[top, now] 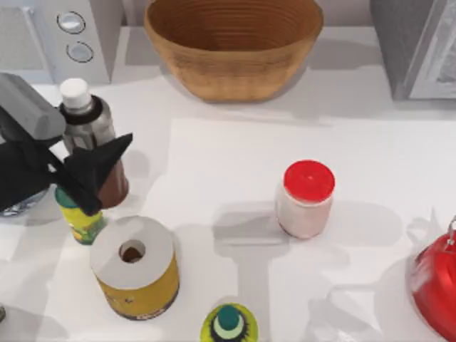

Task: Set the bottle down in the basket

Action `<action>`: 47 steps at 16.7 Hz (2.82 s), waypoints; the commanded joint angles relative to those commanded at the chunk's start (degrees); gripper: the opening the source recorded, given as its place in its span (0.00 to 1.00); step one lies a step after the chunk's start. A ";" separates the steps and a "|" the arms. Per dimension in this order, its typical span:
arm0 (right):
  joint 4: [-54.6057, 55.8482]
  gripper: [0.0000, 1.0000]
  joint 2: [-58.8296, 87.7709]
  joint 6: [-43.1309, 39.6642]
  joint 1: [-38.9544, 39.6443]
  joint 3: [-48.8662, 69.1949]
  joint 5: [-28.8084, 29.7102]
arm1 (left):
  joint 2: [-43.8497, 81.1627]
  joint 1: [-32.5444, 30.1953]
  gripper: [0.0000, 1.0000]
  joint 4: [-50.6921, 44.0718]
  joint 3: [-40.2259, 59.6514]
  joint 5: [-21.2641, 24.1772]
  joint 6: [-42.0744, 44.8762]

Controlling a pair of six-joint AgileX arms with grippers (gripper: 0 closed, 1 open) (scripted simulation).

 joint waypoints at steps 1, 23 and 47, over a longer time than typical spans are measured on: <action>0.00 1.00 0.00 0.00 0.00 0.00 0.00 | 0.00 0.00 0.00 0.00 0.00 0.00 0.00; 0.00 1.00 0.00 0.00 0.00 0.00 0.00 | 41.08 -25.25 0.00 -32.76 81.20 -58.15 -15.09; 0.00 1.00 0.00 0.00 0.00 0.00 0.00 | 66.12 -28.53 0.00 -36.22 104.99 -72.37 -17.41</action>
